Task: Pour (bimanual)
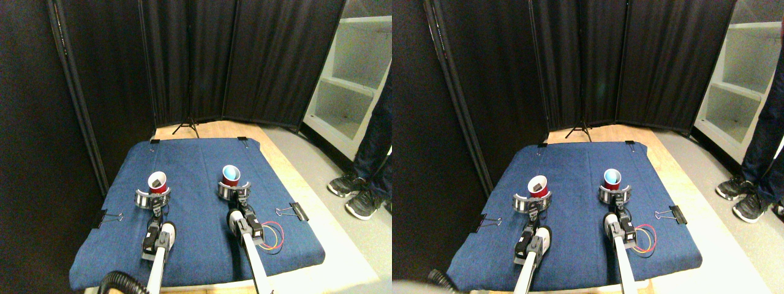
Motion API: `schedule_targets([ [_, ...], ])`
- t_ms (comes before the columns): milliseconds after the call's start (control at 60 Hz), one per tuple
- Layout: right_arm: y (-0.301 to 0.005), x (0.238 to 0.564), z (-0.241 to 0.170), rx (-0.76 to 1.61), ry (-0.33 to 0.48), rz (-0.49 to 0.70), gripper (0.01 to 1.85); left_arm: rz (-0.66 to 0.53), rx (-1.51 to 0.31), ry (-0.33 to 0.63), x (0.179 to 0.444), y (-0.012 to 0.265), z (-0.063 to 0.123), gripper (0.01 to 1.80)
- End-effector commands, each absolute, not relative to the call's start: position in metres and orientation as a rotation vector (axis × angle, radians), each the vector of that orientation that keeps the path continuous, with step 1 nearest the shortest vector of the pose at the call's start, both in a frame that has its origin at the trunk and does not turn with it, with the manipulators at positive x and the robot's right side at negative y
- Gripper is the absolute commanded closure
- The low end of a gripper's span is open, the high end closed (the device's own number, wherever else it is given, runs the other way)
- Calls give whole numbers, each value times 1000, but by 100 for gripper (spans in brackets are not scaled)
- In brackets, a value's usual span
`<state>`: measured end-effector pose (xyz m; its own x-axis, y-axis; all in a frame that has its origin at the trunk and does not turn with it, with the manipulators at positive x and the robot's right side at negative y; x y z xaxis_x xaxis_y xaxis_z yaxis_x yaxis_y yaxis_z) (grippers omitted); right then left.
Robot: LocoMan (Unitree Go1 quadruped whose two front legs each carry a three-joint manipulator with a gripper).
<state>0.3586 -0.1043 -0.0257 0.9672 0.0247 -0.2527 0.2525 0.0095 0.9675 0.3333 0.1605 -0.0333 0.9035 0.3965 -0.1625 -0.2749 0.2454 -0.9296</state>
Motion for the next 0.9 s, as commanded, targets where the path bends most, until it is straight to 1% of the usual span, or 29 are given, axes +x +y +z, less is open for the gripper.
schedule_targets([
  [17,-104,362,-21,1562,171,-153,75,467,-1261,-42,339,156,-43,65],
  [133,-104,362,-20,1552,171,-147,78,466,-1298,-26,336,150,-42,65],
  [200,-104,360,-19,1530,171,-147,80,447,-1323,4,334,146,-40,66],
  [283,-106,360,-19,1531,168,-151,80,451,-1334,-2,332,142,-38,66],
  [450,-106,361,-18,1518,161,-144,80,446,-1341,24,335,137,-39,66],
  [633,-106,363,-17,1546,163,-143,82,453,-1345,36,344,138,-44,66],
  [767,-108,367,-21,1586,177,-168,74,467,-1330,23,348,142,-48,68],
  [900,-109,370,-23,1614,179,-183,73,470,-1322,17,349,144,-50,67],
])
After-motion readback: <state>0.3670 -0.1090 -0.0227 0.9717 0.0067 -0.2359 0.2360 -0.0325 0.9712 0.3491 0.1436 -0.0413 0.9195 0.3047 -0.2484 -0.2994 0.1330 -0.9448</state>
